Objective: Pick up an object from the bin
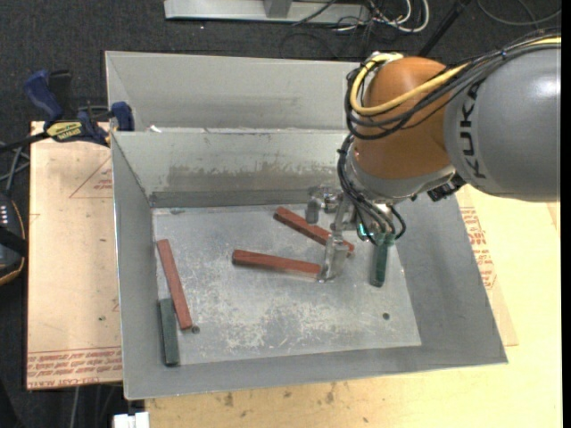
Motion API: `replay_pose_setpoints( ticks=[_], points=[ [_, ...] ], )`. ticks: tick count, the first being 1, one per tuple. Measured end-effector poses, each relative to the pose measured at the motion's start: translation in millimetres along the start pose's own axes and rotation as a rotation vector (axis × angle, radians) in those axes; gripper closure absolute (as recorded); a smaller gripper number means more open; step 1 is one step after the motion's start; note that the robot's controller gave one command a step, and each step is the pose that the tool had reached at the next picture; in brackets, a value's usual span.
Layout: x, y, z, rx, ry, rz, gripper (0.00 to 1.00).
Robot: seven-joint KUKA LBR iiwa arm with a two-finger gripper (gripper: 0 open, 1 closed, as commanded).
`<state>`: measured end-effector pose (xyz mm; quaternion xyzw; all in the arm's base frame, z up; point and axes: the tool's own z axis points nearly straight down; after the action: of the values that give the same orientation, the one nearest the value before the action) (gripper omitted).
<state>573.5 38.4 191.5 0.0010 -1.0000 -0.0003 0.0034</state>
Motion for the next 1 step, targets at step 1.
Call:
replay_pose_setpoints(
  ticks=[1],
  points=[
    [-1.6, -0.1, -4.5, 0.000, -0.008, 0.001, 0.00]
  ],
)
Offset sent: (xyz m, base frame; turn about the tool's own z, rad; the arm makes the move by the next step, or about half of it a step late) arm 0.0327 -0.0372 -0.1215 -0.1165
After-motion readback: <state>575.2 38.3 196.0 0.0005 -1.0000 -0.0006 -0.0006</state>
